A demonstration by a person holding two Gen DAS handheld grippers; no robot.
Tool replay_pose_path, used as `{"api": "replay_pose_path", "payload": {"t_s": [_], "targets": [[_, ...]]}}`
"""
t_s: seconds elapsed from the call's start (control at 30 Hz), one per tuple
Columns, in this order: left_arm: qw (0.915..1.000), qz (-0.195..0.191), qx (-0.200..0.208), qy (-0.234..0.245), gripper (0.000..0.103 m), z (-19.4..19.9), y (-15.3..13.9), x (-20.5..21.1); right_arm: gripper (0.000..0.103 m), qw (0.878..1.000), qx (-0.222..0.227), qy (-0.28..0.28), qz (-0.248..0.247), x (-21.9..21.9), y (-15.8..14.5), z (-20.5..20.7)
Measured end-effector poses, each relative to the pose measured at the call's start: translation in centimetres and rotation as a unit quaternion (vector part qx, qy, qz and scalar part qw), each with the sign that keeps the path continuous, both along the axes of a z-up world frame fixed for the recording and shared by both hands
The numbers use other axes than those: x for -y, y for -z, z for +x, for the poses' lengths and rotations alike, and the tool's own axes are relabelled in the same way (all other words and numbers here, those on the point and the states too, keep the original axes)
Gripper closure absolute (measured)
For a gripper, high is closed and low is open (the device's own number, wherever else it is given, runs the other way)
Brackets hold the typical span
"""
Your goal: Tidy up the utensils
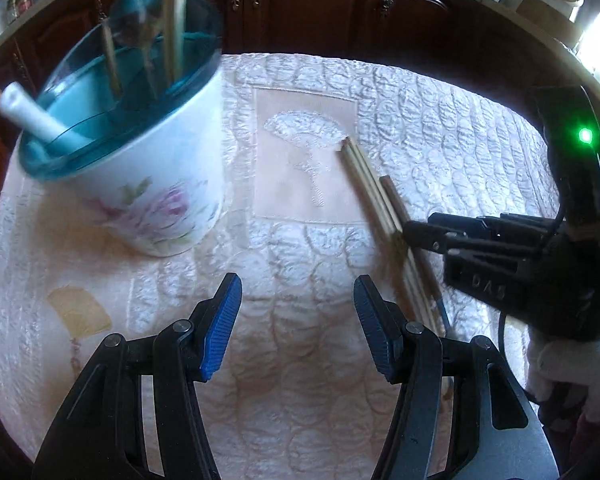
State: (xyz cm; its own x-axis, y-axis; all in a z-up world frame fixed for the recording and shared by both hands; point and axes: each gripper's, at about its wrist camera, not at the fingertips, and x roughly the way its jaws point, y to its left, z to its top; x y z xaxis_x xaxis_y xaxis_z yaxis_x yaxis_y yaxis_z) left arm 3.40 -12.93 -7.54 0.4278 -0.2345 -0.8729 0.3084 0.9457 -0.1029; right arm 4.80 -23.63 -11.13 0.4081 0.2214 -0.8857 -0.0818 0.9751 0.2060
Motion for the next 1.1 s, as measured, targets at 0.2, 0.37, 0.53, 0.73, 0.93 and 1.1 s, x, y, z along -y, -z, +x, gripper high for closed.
{"api": "replay_pose_path", "payload": {"t_s": [0.2, 0.37, 0.53, 0.73, 0.93, 1.1], "targets": [[0.9998, -0.006, 0.0, 0.021, 0.045, 1.0, 0.3, 2.4, 0.077, 0.998, -0.002, 0.01, -0.057, 1.3, 0.5, 0.1], [0.9987, -0.026, -0.019, 0.041, 0.046, 2.5, 1.6, 4.3, 0.077, 0.999, -0.008, 0.048, -0.023, 4.9, 0.7, -1.1], [0.9971, -0.015, -0.049, 0.057, 0.063, 3.4, 3.7, 5.7, 0.077, 0.998, -0.007, 0.056, 0.003, 5.7, 0.5, -1.3], [0.9973, -0.02, -0.05, 0.05, 0.066, 3.6, 3.7, 4.9, 0.077, 0.998, -0.008, 0.055, 0.013, 6.1, 0.5, -1.7], [0.9978, -0.007, -0.049, 0.043, 0.066, 3.8, 4.1, 4.8, 0.076, 0.998, -0.012, 0.055, 0.019, 6.5, 0.9, -1.8], [0.9973, -0.006, -0.049, 0.054, 0.087, 4.0, 4.1, 4.8, 0.076, 0.998, -0.01, 0.059, 0.031, 6.0, 1.0, -0.9]]}}
